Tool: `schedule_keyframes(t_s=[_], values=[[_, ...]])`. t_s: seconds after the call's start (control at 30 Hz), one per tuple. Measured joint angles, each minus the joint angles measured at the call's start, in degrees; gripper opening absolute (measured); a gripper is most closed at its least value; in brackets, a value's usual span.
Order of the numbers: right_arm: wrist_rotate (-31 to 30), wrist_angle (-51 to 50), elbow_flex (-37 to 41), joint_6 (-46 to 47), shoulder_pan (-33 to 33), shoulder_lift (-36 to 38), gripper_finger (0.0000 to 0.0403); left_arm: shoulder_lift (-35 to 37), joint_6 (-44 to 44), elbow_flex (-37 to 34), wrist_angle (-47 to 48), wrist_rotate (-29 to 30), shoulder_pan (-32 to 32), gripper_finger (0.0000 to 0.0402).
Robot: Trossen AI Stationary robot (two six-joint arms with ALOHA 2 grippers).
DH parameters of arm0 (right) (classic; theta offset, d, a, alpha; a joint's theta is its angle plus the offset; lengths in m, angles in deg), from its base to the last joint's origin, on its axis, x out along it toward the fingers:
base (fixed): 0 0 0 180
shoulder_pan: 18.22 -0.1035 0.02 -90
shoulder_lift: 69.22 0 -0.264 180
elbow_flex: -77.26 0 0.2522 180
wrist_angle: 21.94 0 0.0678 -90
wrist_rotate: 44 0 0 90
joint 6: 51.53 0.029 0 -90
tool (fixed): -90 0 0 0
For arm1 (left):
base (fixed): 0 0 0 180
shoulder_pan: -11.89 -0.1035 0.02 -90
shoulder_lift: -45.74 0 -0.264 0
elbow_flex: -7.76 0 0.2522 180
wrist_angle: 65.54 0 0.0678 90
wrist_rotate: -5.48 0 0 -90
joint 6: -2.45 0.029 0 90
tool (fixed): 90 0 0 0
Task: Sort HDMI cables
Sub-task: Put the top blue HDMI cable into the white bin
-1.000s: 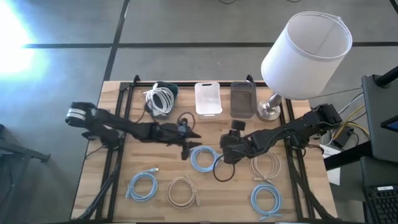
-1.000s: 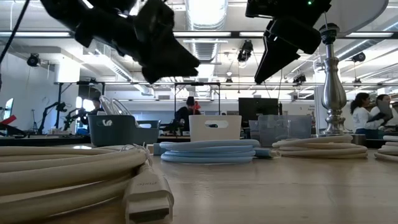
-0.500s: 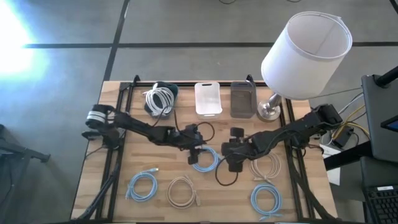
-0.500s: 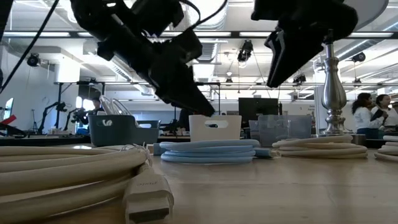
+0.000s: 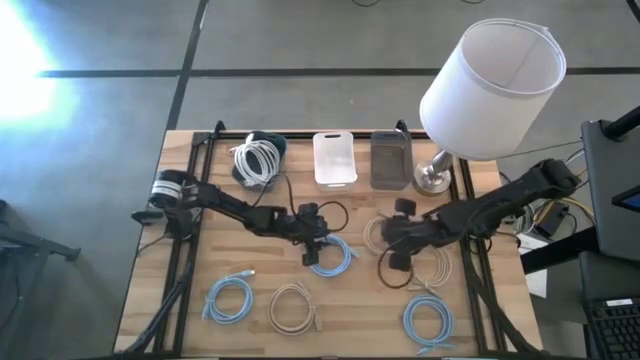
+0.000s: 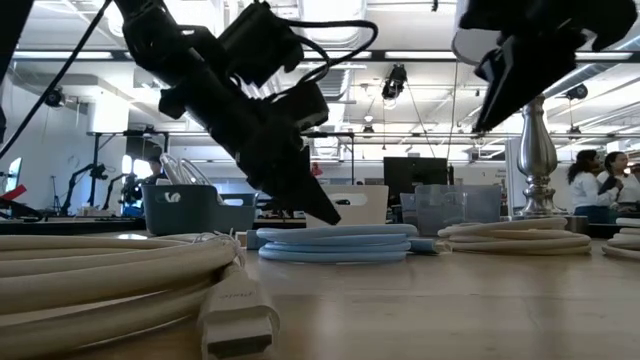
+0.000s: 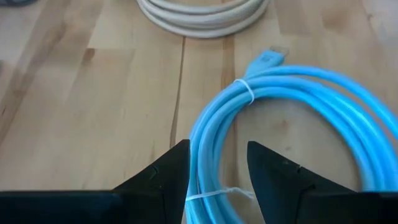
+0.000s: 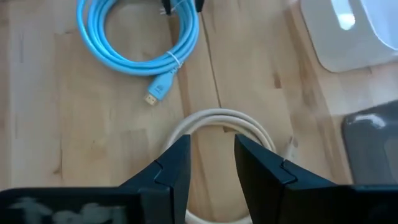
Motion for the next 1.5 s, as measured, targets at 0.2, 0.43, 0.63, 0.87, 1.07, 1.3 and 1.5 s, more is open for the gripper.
schedule_keyframes(t_s=[0.2,0.43,0.63,0.87,1.07,1.3,1.5], values=[[0.05,1.63,6.62,2.69,-0.09,8.98,0.0108,-1.11,2.44,-0.04,-0.03,1.06,-0.04,0.0163],[4.81,2.04,12.08,5.83,-0.09,15.33,0.0097,-2.48,2.89,-0.04,0.15,3.78,-0.33,0.0163],[9.87,2.78,15.31,8.63,-0.09,17.10,0.0088,-3.38,2.89,-0.03,-0.02,1.82,-0.35,0.0126],[10.21,3.12,15.78,8.62,-0.11,17.06,0.0081,-3.09,3.27,1.30,1.03,2.32,-0.33,0.0042],[10.24,4.25,15.30,8.52,-0.11,17.06,0.0080,-3.09,6.28,6.25,4.35,8.10,-0.33,0.0042],[10.21,4.49,15.30,8.39,-0.11,17.03,0.0086,-3.05,9.84,16.48,13.82,12.14,-0.70,0.0056],[10.21,4.55,15.30,8.39,-0.11,17.03,0.0081,-3.01,11.76,25.39,21.53,26.33,-2.42,0.0050]])
